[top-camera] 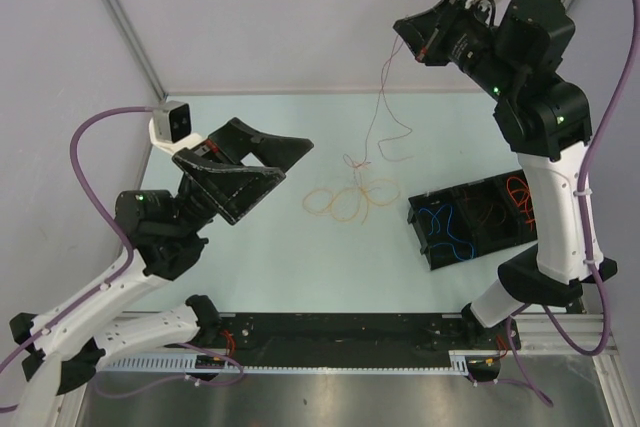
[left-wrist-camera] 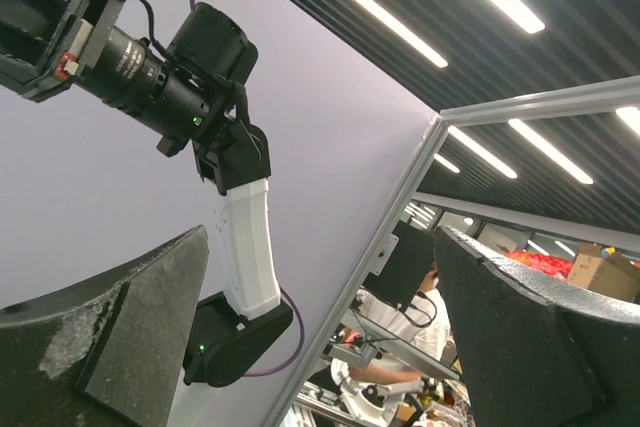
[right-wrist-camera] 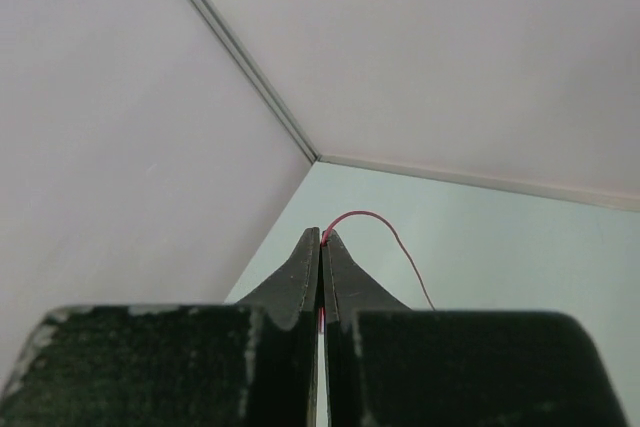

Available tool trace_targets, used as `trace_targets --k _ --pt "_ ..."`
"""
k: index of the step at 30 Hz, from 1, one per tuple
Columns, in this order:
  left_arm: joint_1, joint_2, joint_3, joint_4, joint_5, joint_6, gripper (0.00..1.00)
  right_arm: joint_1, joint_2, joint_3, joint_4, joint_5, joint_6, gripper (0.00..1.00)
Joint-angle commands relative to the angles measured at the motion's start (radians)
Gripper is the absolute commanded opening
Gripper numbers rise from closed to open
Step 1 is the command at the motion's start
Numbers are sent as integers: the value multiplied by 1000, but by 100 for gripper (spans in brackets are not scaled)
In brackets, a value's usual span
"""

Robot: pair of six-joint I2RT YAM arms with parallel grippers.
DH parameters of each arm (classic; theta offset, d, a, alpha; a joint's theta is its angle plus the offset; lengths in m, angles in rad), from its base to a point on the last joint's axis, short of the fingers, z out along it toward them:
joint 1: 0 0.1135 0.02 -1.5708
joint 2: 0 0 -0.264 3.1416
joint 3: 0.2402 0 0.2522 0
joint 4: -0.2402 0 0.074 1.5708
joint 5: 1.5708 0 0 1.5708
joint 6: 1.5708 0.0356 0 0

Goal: Untangle the cables

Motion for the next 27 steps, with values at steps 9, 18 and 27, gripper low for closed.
trace_targets --k 9,18,27 --pt "-4 -7 -38 97 1 -27 99 -57 -41 68 -4 20 -37 0" --pt "-4 23 -29 -660 -400 405 100 -69 -110 34 -28 121 -97 0" --pt "-16 387 -137 -660 -407 594 100 -95 -231 -171 -1 167 -107 0"
